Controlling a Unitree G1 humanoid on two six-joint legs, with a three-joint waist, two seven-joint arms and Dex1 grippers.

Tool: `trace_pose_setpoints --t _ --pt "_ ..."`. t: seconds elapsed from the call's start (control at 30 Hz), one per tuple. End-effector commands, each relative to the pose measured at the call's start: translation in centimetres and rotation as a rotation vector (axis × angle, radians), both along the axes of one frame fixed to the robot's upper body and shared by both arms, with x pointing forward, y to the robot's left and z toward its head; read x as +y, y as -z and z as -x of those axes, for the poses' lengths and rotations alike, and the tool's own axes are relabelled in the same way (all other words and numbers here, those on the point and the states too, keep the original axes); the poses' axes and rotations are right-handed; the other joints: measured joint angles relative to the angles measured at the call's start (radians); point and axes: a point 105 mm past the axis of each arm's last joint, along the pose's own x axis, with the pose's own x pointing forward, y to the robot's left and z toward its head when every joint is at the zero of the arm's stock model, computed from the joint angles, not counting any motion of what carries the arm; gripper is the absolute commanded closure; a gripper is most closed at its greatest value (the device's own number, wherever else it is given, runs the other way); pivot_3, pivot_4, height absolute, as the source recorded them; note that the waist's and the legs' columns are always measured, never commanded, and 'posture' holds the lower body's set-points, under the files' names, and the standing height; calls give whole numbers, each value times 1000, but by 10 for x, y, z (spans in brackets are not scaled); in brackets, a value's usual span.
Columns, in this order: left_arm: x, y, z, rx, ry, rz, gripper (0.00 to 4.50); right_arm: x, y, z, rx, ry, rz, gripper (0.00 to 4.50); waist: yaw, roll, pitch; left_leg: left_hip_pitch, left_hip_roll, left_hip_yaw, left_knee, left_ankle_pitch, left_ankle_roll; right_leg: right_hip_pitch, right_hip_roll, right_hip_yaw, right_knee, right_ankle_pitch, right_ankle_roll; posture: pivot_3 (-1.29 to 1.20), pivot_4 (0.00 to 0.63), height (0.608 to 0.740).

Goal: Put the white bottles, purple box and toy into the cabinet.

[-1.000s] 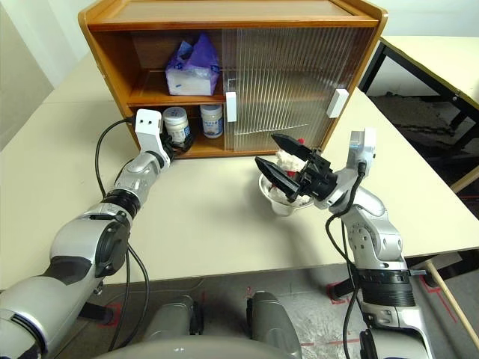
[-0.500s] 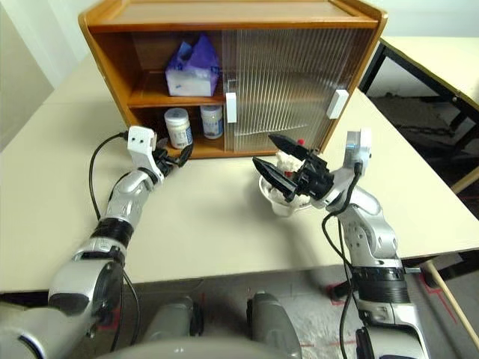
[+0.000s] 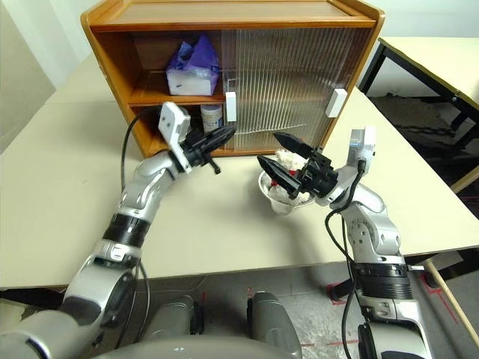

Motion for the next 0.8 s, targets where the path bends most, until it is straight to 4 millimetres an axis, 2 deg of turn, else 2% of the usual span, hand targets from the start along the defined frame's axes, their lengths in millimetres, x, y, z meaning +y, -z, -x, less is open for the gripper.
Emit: trace_pose_setpoints --t 0.03,0.23,0.37,0.63,0.8 --pt "-10 14 -9 44 -10 -41 4462 -5 0 0 -13 23 5 0 -5 0 0 0 0 0 0 0 0 0 0 0 0 0 0 -4 0 740" --pt "-21 9 -29 41 -69 -84 4462 -5 2 4 -13 33 4 0 -15 0 0 -2 0 -1 0 0 0 -1 0 1 -1 -1 0 -30 0 740" --pt "-15 3 -40 17 -152 -80 4462 -4 2 5 -10 38 2 0 -26 0 0 -3 1 -1 0 0 0 -1 0 1 -2 -2 1 -35 0 740" --pt "-3 -5 -49 -24 -253 -52 4462 1 1 4 -8 31 1 0 -26 0 0 -2 2 -1 0 0 -1 -1 0 1 -1 -1 2 -21 0 740" --pt "19 -4 -50 -49 -333 -43 4462 2 1 3 -7 26 1 0 -32 0 0 -1 2 0 0 -1 -1 -1 0 1 1 -1 1 -15 0 740"
